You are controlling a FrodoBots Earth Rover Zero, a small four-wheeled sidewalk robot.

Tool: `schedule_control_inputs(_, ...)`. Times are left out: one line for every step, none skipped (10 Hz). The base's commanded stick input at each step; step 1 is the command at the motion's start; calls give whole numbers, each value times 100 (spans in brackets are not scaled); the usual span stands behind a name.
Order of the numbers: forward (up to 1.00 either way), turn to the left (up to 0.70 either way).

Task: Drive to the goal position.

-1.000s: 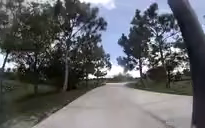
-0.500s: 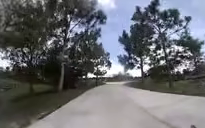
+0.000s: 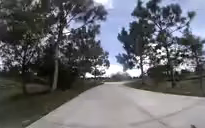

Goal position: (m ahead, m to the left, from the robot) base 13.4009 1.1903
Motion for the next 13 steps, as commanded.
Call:
schedule_control_inputs(85, 0)
schedule_control_inputs(85, 0)
schedule_control_inputs(85, 0)
schedule_control_inputs(85, 0)
schedule_control_inputs(85, 0)
schedule_control_inputs(85, 0)
schedule_control_inputs(85, 0)
schedule_control_inputs(85, 0)
schedule_control_inputs(85, 0)
schedule_control_inputs(85, 0)
schedule_control_inputs(85, 0)
schedule_control_inputs(85, 0)
schedule_control_inputs(85, 0)
